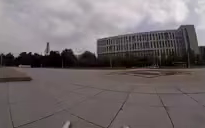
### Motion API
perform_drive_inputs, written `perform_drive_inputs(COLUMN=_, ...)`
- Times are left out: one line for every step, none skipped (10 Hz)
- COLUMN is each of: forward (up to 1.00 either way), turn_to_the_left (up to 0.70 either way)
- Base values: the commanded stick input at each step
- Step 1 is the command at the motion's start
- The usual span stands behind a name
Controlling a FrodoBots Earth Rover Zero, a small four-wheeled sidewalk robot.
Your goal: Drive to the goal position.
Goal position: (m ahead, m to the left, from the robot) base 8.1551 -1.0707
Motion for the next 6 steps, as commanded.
perform_drive_inputs(forward=0.70, turn_to_the_left=0.00)
perform_drive_inputs(forward=0.70, turn_to_the_left=-0.08)
perform_drive_inputs(forward=0.70, turn_to_the_left=-0.26)
perform_drive_inputs(forward=0.70, turn_to_the_left=-0.29)
perform_drive_inputs(forward=0.70, turn_to_the_left=-0.29)
perform_drive_inputs(forward=0.70, turn_to_the_left=-0.29)
